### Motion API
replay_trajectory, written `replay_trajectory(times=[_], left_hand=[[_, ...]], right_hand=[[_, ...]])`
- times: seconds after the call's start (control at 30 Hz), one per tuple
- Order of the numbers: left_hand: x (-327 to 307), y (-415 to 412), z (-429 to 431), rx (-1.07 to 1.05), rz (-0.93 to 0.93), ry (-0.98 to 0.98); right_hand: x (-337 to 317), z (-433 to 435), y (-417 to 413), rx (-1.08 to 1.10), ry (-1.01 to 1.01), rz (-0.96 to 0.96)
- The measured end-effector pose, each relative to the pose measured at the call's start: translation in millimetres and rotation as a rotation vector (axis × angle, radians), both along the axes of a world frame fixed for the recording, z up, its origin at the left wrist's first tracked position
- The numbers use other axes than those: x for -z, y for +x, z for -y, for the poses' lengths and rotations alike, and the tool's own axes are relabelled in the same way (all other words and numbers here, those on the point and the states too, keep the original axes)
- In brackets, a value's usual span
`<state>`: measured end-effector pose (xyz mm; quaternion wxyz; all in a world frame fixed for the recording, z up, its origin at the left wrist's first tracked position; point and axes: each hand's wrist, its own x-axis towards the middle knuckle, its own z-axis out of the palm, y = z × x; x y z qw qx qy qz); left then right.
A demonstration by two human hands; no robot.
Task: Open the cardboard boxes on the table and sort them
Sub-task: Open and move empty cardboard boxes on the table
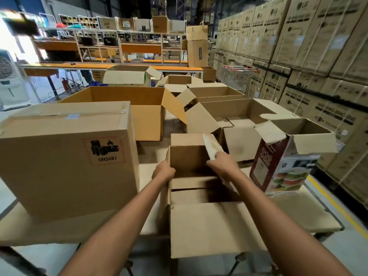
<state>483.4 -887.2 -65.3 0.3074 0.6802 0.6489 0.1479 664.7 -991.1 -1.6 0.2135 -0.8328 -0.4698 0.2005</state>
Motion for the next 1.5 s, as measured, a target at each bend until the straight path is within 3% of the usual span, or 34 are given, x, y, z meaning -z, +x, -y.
replay_trajectory(times=[0.1, 0.23, 0.3, 0.4, 0.47, 0.57, 0.73, 0.97, 1.27, 1.37, 1.5], left_hand=[[-1, -8, -11, 0.001, 0.000, 0.010], [-2, -23, -17, -0.035, 0.008, 0.047], [2, -28, -14, -0.018, 0.070, 0.045], [8, -38, 2, 0.018, 0.238, 0.004], [14, -47, 20, 0.039, 0.389, -0.052], [30, -58, 49, 0.034, 0.561, -0.121], [34, -58, 68, -0.078, 0.356, 0.102], [6, -72, 90, 0.085, 0.283, 0.187], [-34, -145, 183, 0.110, 0.399, 0.479], [-36, -175, 233, 0.029, 0.356, 0.567], [-11, -216, 291, -0.038, 0.311, 0.593]], right_hand=[[-41, 7, 38, 0.060, 0.113, -0.040], [-38, 24, 70, 0.172, -0.038, 0.303], [-10, 32, 71, 0.203, -0.122, 0.364], [37, 36, 57, 0.137, -0.172, 0.227], [59, 37, 37, 0.168, -0.103, 0.098], [66, 39, 21, 0.310, 0.025, 0.141], [56, 42, 13, 0.283, 0.052, 0.238], [44, 73, -27, 0.190, 0.093, 0.161], [0, 151, -121, 0.012, 0.525, 0.026], [10, 192, -165, -0.097, 0.656, -0.045], [46, 233, -213, -0.192, 0.680, -0.133]])
